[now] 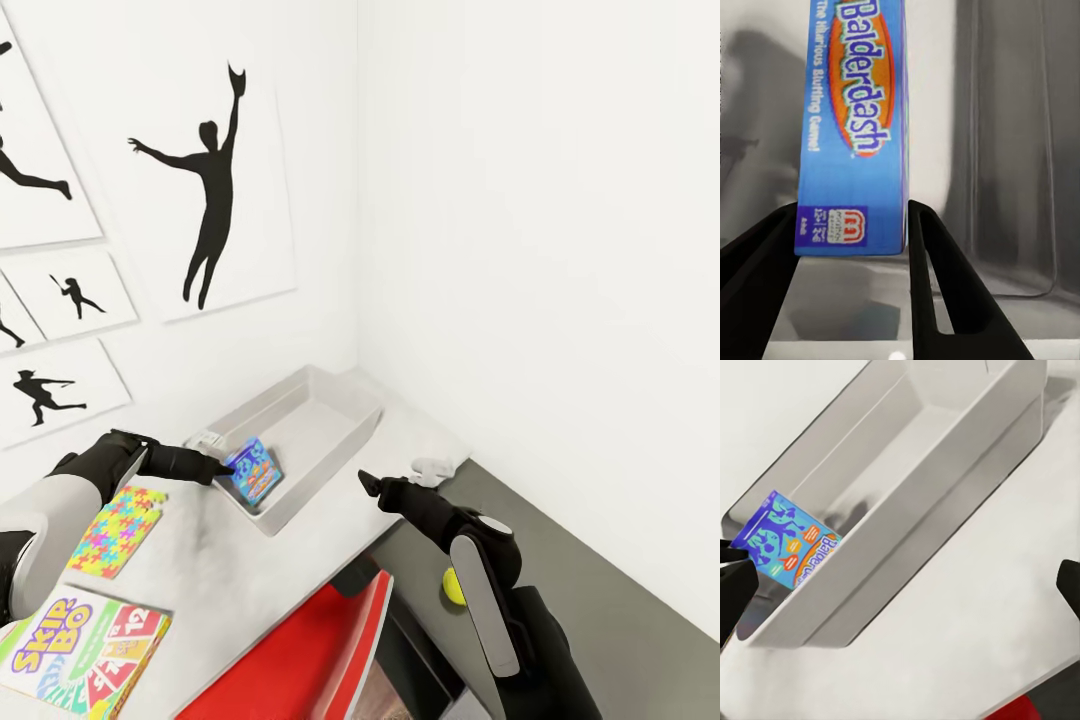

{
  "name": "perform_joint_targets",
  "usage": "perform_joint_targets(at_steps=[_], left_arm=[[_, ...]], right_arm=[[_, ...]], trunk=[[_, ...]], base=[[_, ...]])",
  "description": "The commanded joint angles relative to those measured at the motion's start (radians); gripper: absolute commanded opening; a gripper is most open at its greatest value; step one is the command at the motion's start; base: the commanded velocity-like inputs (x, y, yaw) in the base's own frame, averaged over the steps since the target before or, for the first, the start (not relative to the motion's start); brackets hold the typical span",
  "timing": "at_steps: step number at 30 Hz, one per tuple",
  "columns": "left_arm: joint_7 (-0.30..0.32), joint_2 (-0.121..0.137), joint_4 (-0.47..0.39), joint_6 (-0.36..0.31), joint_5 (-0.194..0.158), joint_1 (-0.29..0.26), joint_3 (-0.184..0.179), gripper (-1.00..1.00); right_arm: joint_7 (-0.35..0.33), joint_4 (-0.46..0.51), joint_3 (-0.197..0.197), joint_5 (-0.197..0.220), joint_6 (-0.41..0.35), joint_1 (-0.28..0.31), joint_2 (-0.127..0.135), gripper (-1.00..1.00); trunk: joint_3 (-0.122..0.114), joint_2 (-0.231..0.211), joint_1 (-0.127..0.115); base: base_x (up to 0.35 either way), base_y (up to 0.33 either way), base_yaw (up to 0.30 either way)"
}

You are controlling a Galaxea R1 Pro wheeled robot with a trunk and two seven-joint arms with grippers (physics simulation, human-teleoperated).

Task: Put all the toys in the child's room - the three board games (two on the bed and one on the table), the two jigsaw puzzles on the table, and the tennis ball on the table - inside the toy box on the table in the child's room.

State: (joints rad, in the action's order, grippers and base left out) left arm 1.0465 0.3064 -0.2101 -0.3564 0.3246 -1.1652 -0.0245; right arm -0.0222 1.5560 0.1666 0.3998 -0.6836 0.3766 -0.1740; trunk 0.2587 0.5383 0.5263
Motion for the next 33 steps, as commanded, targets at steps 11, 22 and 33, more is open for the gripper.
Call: perform_joint_targets(at_steps=[11, 22, 33], left_arm=[[-0.026, 0.001, -0.002, -0.010, -0.002, -0.001, -0.002, -1.00], [-0.021, -0.016, -0.049, 0.001, -0.004, -0.004, 0.005, 1.00], [-0.022, -0.014, -0.050, 0.002, -0.004, -0.004, 0.003, 1.00]], right_arm=[[-0.004, 0.002, -0.001, -0.001, -0.001, 0.001, 0.000, 1.00], [-0.008, -0.002, -0.002, 0.001, 0.001, 0.001, 0.000, 1.00], [-0.008, -0.002, -0.001, 0.001, 0.001, 0.001, 0.000, 1.00]], trunk=[[0.015, 0.002, 0.000], [0.015, 0.002, 0.000], [0.015, 0.002, 0.000]], base=[[0.000, 0.000, 0.000], [0.000, 0.000, 0.000], [0.000, 0.000, 0.000]])
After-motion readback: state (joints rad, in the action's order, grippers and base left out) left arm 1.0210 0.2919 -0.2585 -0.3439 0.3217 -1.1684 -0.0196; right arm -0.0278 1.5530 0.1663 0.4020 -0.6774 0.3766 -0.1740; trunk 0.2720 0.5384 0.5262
